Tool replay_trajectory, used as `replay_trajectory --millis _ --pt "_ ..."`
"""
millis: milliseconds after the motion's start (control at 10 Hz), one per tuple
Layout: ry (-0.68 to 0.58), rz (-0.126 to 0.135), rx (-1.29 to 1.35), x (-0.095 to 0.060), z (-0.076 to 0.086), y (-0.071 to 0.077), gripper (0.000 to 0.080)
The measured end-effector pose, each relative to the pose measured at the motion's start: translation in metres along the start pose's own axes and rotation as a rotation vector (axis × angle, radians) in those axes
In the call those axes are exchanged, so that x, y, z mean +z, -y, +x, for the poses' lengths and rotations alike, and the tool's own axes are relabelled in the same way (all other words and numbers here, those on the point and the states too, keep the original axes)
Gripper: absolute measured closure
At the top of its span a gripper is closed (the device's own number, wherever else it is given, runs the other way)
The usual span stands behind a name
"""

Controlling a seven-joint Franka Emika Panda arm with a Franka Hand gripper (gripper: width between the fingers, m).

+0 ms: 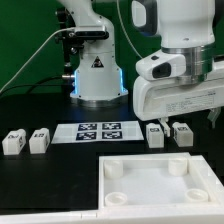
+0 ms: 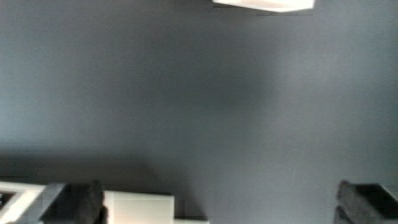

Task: Assemble one leg

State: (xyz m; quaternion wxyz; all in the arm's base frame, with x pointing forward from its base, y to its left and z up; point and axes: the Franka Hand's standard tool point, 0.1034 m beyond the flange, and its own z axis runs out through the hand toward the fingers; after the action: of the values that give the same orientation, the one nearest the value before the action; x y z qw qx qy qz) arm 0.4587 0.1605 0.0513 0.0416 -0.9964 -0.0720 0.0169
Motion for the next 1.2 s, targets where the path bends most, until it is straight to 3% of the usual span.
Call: replay_trajectory --millis 100,200,300,400,500,600,900,1100,1200 --pt "0.09 -0.004 0.02 0.001 -0.011 0.009 0.0151" --pt "0.138 0.008 0.051 0.0 -0.014 0.013 0.0151" --pt "0.274 0.007 0.083 0.001 -0.025 0.015 0.0151" --pt "0.409 0.004 0.09 0.003 -0.024 0.021 0.0151" --pt "0.458 0.008 0.088 0.01 -0.02 0.024 0.0151" --pt "0.556 0.004 0.087 0.012 -0.028 0.022 0.0151" --pt "0.804 0.005 0.083 0.013 -0.034 0.021 0.0151" --pt "0.865 0.011 0.082 0.019 -0.031 0.022 0.0151" --pt "0.883 0.0 0.09 0.023 -0.04 0.025 0.0151"
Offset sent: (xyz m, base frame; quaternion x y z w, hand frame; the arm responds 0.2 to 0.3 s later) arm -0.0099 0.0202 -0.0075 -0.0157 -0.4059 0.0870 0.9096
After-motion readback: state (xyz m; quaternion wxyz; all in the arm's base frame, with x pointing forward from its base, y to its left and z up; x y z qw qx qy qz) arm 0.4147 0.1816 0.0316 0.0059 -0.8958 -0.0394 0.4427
